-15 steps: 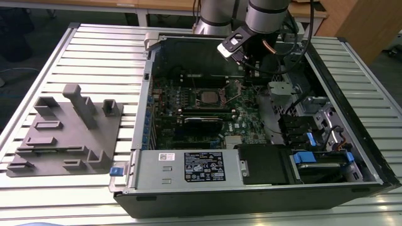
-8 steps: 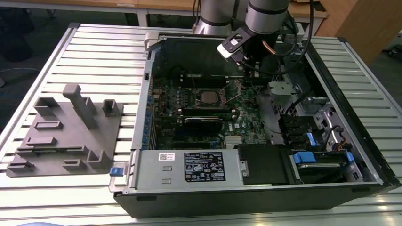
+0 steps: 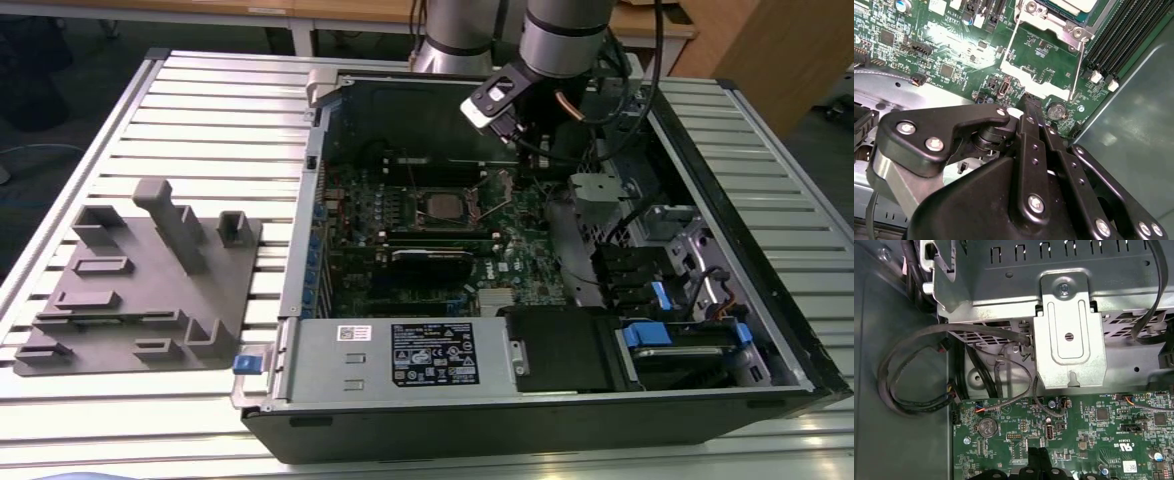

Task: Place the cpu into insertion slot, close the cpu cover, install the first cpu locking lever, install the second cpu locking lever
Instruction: 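Close the cpu cover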

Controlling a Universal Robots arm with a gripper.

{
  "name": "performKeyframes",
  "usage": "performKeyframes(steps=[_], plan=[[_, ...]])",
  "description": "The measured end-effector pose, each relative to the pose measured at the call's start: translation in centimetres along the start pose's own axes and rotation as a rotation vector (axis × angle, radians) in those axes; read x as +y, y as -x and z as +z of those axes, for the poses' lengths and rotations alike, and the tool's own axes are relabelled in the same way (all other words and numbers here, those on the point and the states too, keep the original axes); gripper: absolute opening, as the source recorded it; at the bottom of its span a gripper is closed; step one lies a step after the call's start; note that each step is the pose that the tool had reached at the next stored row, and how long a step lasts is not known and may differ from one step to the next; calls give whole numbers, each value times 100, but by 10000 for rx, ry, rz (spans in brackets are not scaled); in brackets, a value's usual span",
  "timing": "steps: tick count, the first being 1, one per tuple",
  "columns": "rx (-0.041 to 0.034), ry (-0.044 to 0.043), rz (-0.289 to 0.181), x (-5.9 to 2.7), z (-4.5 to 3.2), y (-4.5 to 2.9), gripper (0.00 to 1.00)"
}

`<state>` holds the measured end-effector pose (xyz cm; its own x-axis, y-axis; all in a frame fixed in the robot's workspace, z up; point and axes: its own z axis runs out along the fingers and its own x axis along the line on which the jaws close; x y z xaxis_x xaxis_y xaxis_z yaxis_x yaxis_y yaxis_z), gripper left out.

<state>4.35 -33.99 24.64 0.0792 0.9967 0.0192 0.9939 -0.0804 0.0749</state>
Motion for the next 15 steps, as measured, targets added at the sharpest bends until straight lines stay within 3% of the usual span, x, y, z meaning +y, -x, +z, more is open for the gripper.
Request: performKeyframes(steps=[6, 15], plan=[[24, -2, 2, -3, 45, 1, 11], [23, -2, 2, -4, 50, 1, 11]])
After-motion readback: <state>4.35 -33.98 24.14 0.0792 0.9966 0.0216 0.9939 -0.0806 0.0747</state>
